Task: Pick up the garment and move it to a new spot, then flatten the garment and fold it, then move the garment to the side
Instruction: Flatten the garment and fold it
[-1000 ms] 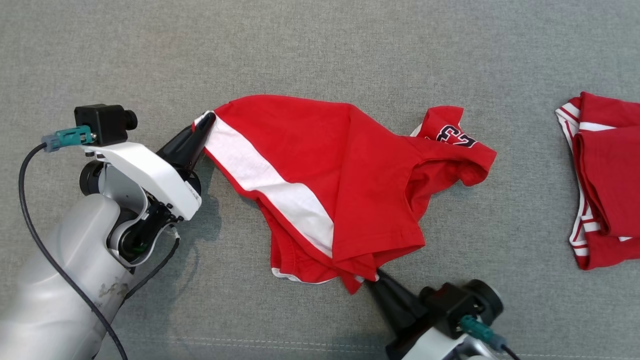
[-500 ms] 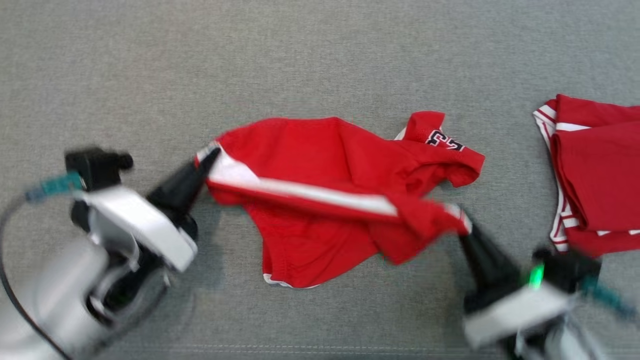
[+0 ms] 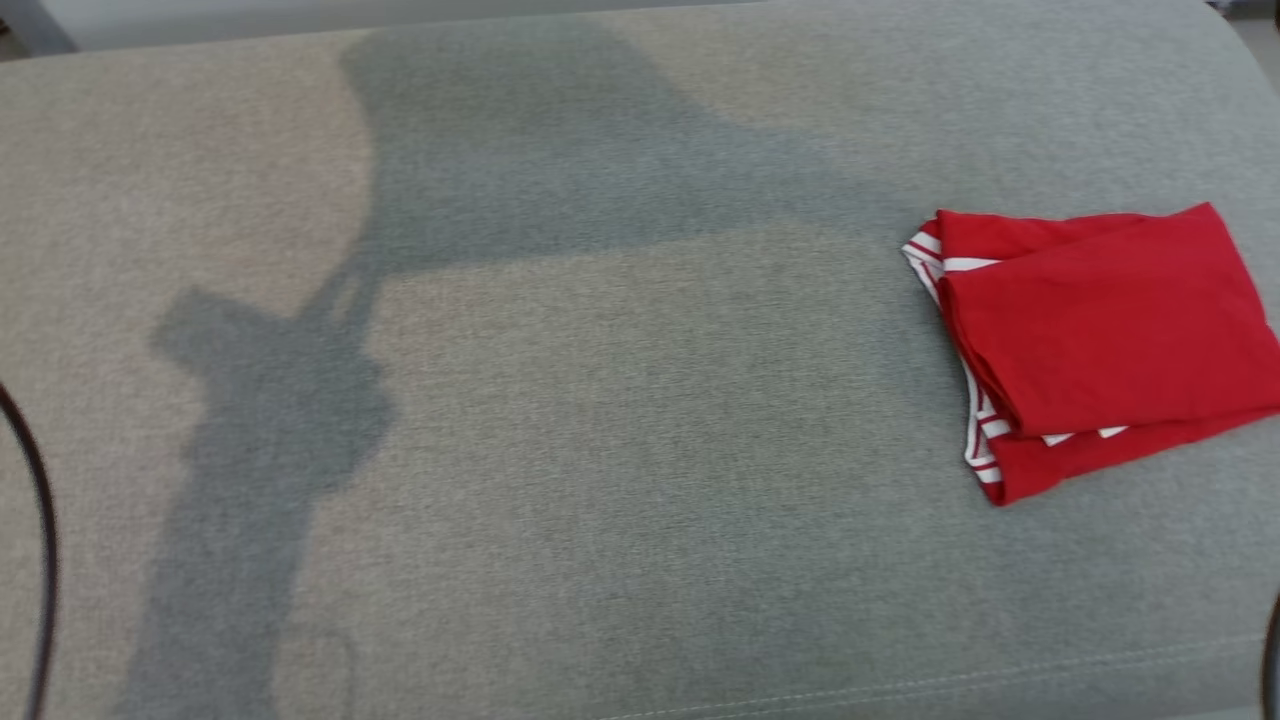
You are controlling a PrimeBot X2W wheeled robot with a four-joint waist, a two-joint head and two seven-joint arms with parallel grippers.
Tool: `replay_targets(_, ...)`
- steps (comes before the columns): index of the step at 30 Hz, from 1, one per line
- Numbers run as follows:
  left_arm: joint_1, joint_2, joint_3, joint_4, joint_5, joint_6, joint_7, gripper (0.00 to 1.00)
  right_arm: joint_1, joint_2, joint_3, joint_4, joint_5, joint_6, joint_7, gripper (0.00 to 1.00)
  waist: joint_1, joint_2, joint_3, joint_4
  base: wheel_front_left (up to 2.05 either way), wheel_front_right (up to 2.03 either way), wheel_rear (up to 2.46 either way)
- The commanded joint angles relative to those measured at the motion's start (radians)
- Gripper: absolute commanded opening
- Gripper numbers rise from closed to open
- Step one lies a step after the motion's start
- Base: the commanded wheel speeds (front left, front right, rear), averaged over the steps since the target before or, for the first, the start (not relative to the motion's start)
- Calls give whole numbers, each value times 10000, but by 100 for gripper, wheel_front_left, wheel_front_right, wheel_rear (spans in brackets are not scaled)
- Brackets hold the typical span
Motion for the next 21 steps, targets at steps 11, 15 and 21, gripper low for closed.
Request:
replay_targets(11,7327,-745,-685,-314,-714,-266,-2597,0,6000,-1167,2458,-1452,3082,-61,9,0,-1,-1,1130,1150,0,0,0)
replay_targets(15,8429,-1039,-902,252,-744,-320,-2960,0,7834,-1173,2638,-2065,4058,-61,-136,0,-1,-1,1257,1196,0,0,0)
replay_targets(21,9430,-750,-962,-151,-67,6,-3297,0,9702,-1438,2026,-2891,4976,-61,-485,0,-1,-1,954,1187,0,0,0)
